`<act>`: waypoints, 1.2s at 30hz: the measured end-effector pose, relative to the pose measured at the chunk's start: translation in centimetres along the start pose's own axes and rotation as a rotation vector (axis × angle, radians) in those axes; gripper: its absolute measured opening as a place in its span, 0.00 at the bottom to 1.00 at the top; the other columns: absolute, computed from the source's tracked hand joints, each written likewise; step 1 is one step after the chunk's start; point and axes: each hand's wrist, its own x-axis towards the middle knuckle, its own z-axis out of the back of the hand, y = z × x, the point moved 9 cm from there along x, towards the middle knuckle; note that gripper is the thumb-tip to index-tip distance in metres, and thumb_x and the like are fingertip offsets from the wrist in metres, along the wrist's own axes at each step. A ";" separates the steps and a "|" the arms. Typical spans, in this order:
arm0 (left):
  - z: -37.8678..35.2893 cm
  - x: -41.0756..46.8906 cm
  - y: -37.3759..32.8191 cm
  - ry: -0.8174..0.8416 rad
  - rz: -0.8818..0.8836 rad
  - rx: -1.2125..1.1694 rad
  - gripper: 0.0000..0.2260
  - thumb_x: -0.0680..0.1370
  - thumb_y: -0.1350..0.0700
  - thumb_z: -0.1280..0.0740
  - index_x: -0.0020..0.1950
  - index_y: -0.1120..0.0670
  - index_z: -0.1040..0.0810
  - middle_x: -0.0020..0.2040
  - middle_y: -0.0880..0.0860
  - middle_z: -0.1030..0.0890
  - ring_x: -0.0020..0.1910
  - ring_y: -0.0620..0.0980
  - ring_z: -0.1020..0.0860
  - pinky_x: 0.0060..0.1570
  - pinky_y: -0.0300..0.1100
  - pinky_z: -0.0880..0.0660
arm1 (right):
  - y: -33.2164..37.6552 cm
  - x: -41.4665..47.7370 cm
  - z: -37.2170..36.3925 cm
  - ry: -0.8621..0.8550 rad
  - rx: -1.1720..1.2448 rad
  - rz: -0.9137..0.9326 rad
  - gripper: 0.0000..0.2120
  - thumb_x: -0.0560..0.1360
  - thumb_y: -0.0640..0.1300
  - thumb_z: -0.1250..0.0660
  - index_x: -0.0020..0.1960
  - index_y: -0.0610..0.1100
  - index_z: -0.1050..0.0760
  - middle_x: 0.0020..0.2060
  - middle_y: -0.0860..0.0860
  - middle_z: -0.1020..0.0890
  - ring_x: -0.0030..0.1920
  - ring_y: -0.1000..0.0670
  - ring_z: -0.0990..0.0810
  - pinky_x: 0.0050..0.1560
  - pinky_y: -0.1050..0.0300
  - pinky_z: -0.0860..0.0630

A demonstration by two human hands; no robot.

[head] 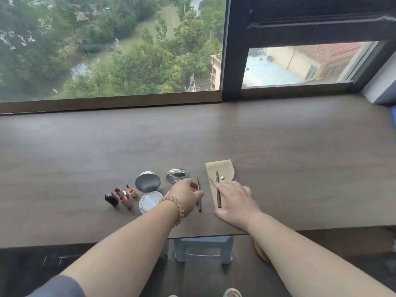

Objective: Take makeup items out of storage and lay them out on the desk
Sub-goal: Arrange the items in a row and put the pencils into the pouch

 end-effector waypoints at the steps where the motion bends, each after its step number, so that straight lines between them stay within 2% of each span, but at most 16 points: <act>1: -0.3 0.0 -0.1 -0.011 0.003 0.040 0.13 0.72 0.49 0.32 0.53 0.53 0.24 0.43 0.51 0.17 0.45 0.51 0.19 0.51 0.43 0.24 | 0.0 0.1 -0.6 0.022 -0.028 0.007 0.37 0.69 0.56 0.34 0.74 0.54 0.46 0.70 0.55 0.33 0.72 0.50 0.43 0.68 0.49 0.45; 3: -1.0 0.1 -0.1 -0.024 0.025 0.110 0.13 0.73 0.49 0.32 0.54 0.52 0.25 0.45 0.49 0.21 0.45 0.50 0.23 0.46 0.38 0.30 | 0.1 0.5 -1.5 0.044 -0.073 0.018 0.36 0.71 0.55 0.35 0.75 0.53 0.47 0.71 0.55 0.35 0.74 0.50 0.47 0.69 0.48 0.47; 5: -1.5 0.4 -0.2 -0.057 0.032 0.134 0.13 0.73 0.50 0.32 0.55 0.53 0.25 0.47 0.49 0.22 0.49 0.51 0.23 0.45 0.38 0.33 | 0.5 1.0 -2.0 0.049 -0.118 0.048 0.36 0.71 0.53 0.35 0.75 0.53 0.47 0.72 0.54 0.36 0.75 0.50 0.49 0.69 0.48 0.49; 9: -2.5 1.3 0.0 -0.104 0.016 0.162 0.13 0.75 0.49 0.35 0.54 0.56 0.26 0.52 0.55 0.19 0.52 0.55 0.22 0.48 0.42 0.30 | 1.2 1.9 -2.9 0.049 -0.155 0.089 0.35 0.71 0.52 0.36 0.74 0.51 0.48 0.72 0.53 0.36 0.76 0.48 0.53 0.69 0.46 0.50; 13: -2.7 1.4 0.1 -0.160 0.001 0.192 0.10 0.76 0.53 0.38 0.53 0.57 0.26 0.52 0.57 0.19 0.53 0.57 0.22 0.52 0.46 0.27 | 1.8 2.1 -3.9 0.087 -0.210 0.111 0.37 0.71 0.53 0.36 0.75 0.50 0.50 0.74 0.51 0.42 0.76 0.46 0.58 0.70 0.45 0.53; 17: -2.8 1.5 0.4 -0.165 0.015 0.198 0.11 0.76 0.50 0.37 0.54 0.55 0.26 0.52 0.55 0.19 0.54 0.56 0.22 0.54 0.49 0.26 | 1.4 2.1 -4.1 0.110 -0.185 0.087 0.38 0.70 0.56 0.36 0.74 0.52 0.50 0.76 0.48 0.48 0.76 0.46 0.58 0.71 0.45 0.55; 23: -2.2 1.7 0.7 -0.148 0.054 0.191 0.16 0.74 0.49 0.34 0.59 0.53 0.28 0.56 0.54 0.20 0.57 0.56 0.23 0.57 0.48 0.27 | -2.3 3.9 -1.0 0.022 -0.100 -0.047 0.29 0.72 0.54 0.37 0.71 0.52 0.41 0.76 0.50 0.46 0.75 0.48 0.53 0.71 0.48 0.50; 28: -1.5 1.4 0.4 -0.195 0.057 0.163 0.14 0.75 0.49 0.36 0.59 0.51 0.28 0.56 0.52 0.21 0.55 0.54 0.23 0.56 0.46 0.27 | -5.6 6.1 -0.4 0.079 -0.109 -0.094 0.33 0.74 0.56 0.36 0.74 0.51 0.46 0.77 0.51 0.49 0.76 0.49 0.55 0.72 0.49 0.51; 31: -1.2 0.9 0.4 -0.223 0.048 0.129 0.14 0.75 0.48 0.35 0.59 0.51 0.27 0.54 0.51 0.20 0.54 0.53 0.23 0.54 0.44 0.27 | -5.5 7.4 -0.5 0.092 -0.106 -0.050 0.32 0.71 0.58 0.34 0.71 0.52 0.40 0.75 0.52 0.41 0.76 0.49 0.51 0.71 0.49 0.50; 36: -0.2 -0.2 1.5 -0.289 0.099 0.017 0.11 0.73 0.50 0.34 0.54 0.50 0.25 0.41 0.49 0.22 0.45 0.51 0.24 0.47 0.43 0.27 | -5.4 7.9 -1.0 0.042 -0.157 0.024 0.18 0.74 0.57 0.37 0.61 0.52 0.30 0.65 0.51 0.28 0.72 0.48 0.40 0.70 0.46 0.49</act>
